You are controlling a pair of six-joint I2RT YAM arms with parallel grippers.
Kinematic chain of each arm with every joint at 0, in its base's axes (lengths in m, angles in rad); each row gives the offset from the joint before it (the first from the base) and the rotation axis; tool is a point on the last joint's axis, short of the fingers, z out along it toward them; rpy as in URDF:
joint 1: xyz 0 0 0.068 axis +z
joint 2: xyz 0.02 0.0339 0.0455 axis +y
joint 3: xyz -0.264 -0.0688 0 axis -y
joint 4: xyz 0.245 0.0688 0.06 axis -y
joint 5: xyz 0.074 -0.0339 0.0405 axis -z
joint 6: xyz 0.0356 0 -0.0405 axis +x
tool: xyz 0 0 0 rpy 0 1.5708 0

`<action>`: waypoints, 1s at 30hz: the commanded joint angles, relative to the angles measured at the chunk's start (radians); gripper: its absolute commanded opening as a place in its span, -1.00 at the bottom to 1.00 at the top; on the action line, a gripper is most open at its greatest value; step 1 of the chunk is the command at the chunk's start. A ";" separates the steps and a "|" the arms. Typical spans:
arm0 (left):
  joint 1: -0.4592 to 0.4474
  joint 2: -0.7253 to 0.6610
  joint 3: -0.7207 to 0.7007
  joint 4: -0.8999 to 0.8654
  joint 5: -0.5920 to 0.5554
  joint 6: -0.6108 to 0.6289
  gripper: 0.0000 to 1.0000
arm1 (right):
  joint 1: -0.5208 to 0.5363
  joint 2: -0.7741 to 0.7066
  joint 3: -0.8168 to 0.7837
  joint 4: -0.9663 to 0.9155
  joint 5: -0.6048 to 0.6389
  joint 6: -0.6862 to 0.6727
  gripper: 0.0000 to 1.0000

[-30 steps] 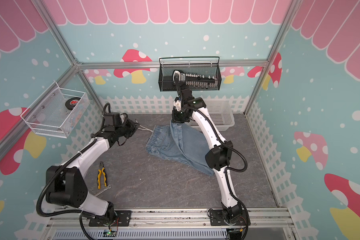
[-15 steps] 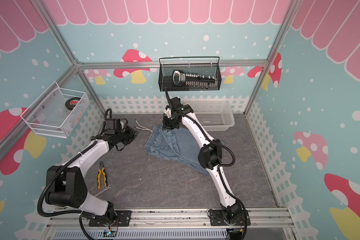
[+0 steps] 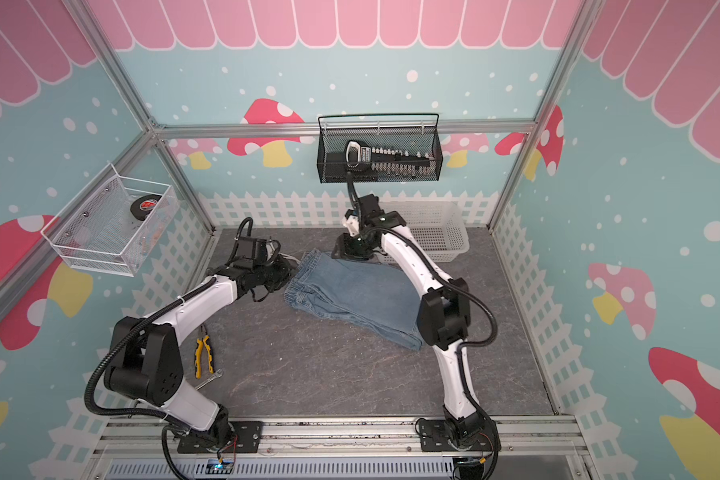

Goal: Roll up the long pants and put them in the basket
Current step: Fold the long pant at the center of the board, then adjust the long pant at the center of the board.

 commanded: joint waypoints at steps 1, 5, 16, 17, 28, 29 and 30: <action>-0.058 0.066 0.072 0.024 -0.039 -0.018 -0.63 | -0.106 -0.216 -0.290 0.052 0.140 -0.064 0.02; -0.125 0.188 0.181 0.036 -0.028 -0.032 -0.63 | -0.198 -0.349 -0.582 0.057 0.241 -0.113 -0.06; -0.169 0.473 0.276 0.023 -0.062 -0.066 -0.66 | -0.213 -0.181 -0.734 0.078 0.253 -0.163 -0.90; -0.167 0.486 0.282 0.001 -0.071 -0.054 -0.66 | -0.204 -0.182 -0.763 0.089 0.243 -0.153 -0.94; -0.123 0.636 0.450 -0.165 -0.111 0.082 -0.66 | 0.203 -0.145 -0.910 0.260 0.147 0.105 -0.99; -0.124 0.652 0.478 -0.177 -0.111 0.095 -0.66 | 0.244 -0.144 -0.891 0.278 0.143 0.130 -1.00; -0.122 0.667 0.507 -0.187 -0.108 0.108 -0.66 | 0.272 -0.109 -0.868 0.294 0.136 0.145 -1.00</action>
